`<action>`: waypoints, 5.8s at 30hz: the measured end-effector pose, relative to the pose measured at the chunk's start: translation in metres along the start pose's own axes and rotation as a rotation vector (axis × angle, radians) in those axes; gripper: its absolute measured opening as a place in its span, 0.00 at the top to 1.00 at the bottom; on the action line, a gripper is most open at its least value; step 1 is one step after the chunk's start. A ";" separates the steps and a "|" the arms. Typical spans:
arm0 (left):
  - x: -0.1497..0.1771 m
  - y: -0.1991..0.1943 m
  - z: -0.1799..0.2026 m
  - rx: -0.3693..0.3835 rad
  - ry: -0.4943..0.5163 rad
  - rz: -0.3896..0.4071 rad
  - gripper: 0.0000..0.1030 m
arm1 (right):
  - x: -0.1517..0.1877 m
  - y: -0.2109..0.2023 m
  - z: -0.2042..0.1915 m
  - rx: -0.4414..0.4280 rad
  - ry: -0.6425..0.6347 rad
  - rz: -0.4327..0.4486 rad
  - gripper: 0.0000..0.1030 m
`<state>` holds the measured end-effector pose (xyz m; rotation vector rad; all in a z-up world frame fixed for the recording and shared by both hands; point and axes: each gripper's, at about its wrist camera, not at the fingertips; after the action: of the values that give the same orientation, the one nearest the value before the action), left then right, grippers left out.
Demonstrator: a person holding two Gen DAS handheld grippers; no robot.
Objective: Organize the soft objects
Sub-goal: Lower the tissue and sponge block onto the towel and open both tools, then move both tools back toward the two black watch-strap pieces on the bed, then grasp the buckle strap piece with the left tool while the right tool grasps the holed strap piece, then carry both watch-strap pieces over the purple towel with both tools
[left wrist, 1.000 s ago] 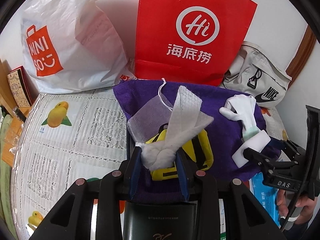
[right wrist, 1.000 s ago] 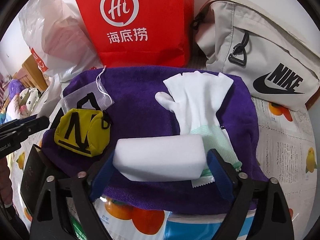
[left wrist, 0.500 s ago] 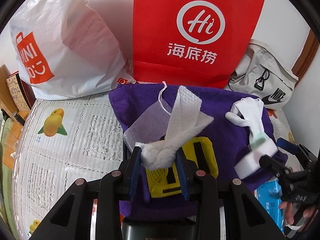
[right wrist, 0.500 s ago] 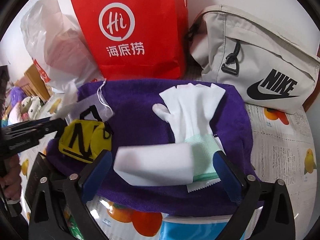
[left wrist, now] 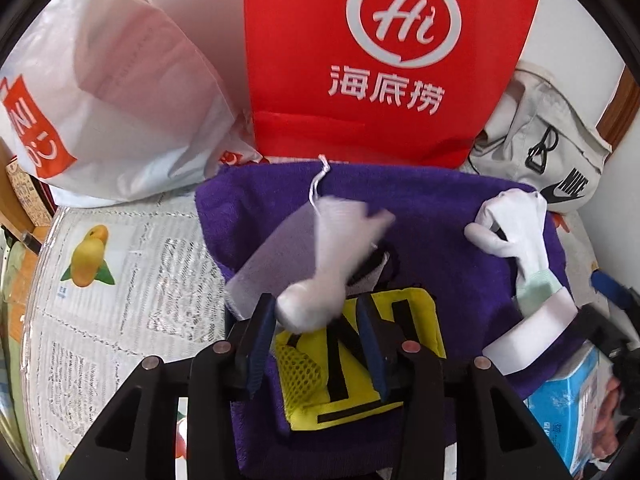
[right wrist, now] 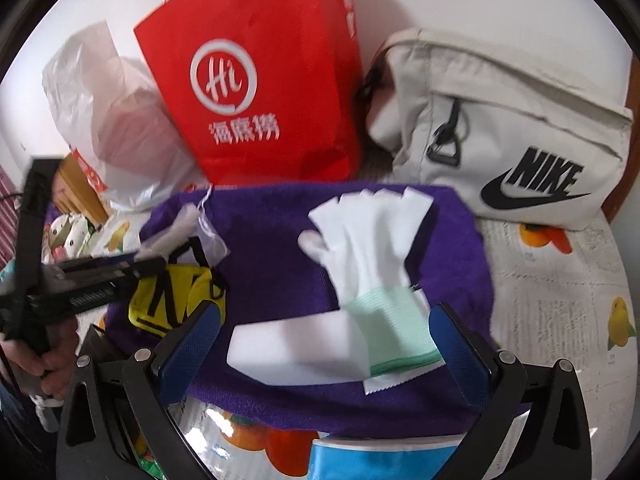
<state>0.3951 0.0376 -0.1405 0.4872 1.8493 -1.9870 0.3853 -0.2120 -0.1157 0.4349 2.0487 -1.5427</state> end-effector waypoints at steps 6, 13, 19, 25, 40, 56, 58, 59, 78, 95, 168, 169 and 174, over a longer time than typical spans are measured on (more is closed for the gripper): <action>-0.001 -0.003 0.001 0.011 0.004 0.008 0.43 | -0.003 -0.015 0.002 0.007 0.002 0.038 0.00; 0.006 -0.031 -0.004 0.017 -0.015 0.050 0.41 | 0.007 -0.039 0.000 -0.029 0.010 0.070 0.03; 0.030 -0.070 -0.003 -0.005 -0.002 0.122 0.41 | 0.029 -0.066 -0.004 -0.009 0.028 0.039 0.11; 0.065 -0.111 -0.007 0.039 -0.008 0.153 0.41 | 0.069 -0.098 -0.015 -0.002 0.024 0.018 0.15; 0.170 -0.150 -0.012 0.081 -0.064 0.125 0.41 | 0.211 -0.132 -0.014 -0.006 -0.002 -0.077 0.49; 0.227 -0.145 -0.018 0.119 -0.074 0.065 0.41 | 0.241 -0.087 -0.035 0.078 -0.108 -0.096 0.80; 0.230 -0.146 -0.020 0.131 -0.080 0.068 0.41 | 0.249 -0.094 -0.036 0.076 -0.091 -0.111 0.80; 0.232 -0.146 -0.021 0.136 -0.083 0.068 0.41 | 0.253 -0.097 -0.037 0.076 -0.091 -0.118 0.80; 0.259 -0.143 -0.026 0.183 -0.036 0.069 0.41 | 0.257 -0.091 -0.059 0.109 -0.094 -0.029 0.80; 0.280 -0.116 0.021 0.228 0.340 0.022 0.41 | 0.272 -0.107 -0.045 0.085 -0.112 -0.060 0.80; 0.246 -0.208 -0.007 0.125 0.075 0.243 0.95 | 0.235 -0.212 -0.017 0.146 -0.006 0.189 0.81; 0.244 -0.209 -0.007 0.122 0.073 0.247 0.95 | 0.232 -0.213 -0.017 0.140 -0.006 0.192 0.81; 0.233 -0.210 -0.007 0.115 0.061 0.245 0.95 | 0.220 -0.212 -0.018 0.124 -0.013 0.194 0.81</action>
<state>0.0884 0.0482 -0.0750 0.7767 1.6267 -1.9363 0.0875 -0.2703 -0.0755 0.6485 1.8471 -1.5544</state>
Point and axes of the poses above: each gripper's, at about its wrist camera, not at the fingertips, and y roughly the way its jaws point, z to its right, x to its underside, and after that the axes turned 2 degrees about y, right-handed
